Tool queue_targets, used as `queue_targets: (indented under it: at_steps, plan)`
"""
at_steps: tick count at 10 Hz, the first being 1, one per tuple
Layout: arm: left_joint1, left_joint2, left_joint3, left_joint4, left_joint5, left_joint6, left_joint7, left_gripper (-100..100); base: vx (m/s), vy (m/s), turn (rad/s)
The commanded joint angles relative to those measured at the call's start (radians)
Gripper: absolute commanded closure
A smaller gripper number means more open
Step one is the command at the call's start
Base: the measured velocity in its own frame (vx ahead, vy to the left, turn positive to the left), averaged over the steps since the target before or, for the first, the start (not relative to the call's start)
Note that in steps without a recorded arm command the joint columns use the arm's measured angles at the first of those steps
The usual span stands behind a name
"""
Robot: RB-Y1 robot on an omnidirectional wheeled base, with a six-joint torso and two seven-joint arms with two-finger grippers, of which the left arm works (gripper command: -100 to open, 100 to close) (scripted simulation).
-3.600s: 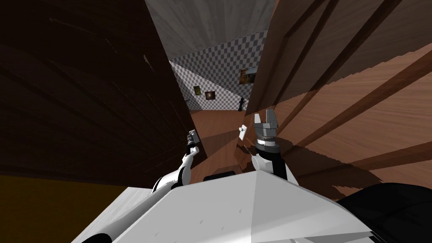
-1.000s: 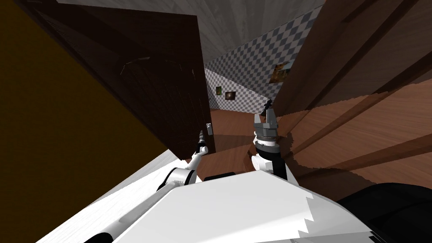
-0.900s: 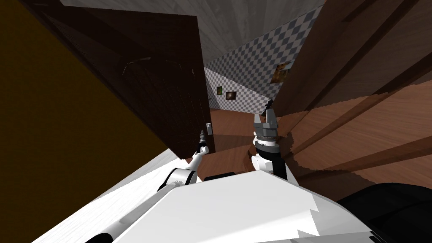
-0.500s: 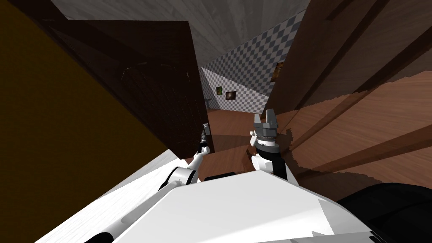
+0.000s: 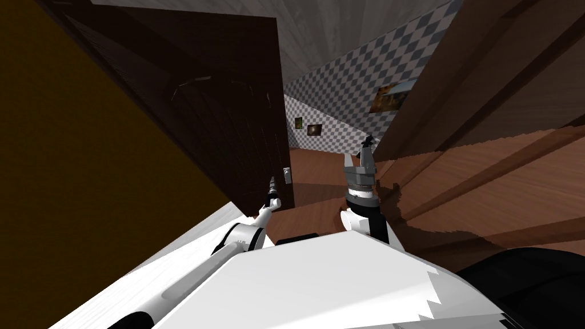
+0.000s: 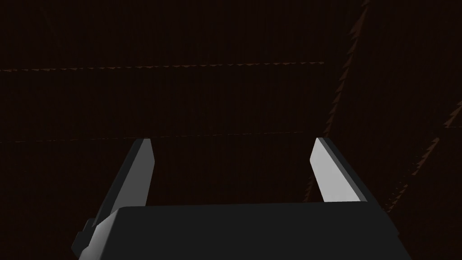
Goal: Push the door open
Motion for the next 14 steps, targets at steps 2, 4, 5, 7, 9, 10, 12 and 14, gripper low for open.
queue_targets:
  at_steps: [2, 4, 5, 7, 9, 10, 12, 14]
  plan:
    - [0.035, 0.009, 0.010, -0.023, 0.004, 0.034, -0.026, -100, 0.063, 0.064, -0.005]
    - [0.035, 0.039, 0.012, -0.072, 0.006, 0.031, -0.030, -100, 0.045, 0.005, -0.011]
    - [0.034, 0.049, 0.014, -0.071, 0.008, 0.030, -0.032, -100, 0.178, 0.068, -0.040]
    - [0.033, 0.050, 0.018, -0.069, 0.011, 0.026, -0.037, -100, 0.190, -0.036, -0.031]
    - [0.032, 0.028, 0.020, -0.068, 0.013, 0.024, -0.041, -100, 0.155, -0.121, -0.021]
    - [0.032, 0.009, 0.021, -0.067, 0.015, 0.023, -0.043, -100, 0.097, -0.155, -0.022]
    - [0.032, -0.023, 0.023, -0.066, 0.016, 0.021, -0.046, -100, 0.072, -0.171, -0.014]
    - [0.031, -0.051, 0.024, -0.065, 0.017, 0.020, -0.047, -100, 0.016, -0.128, -0.010]
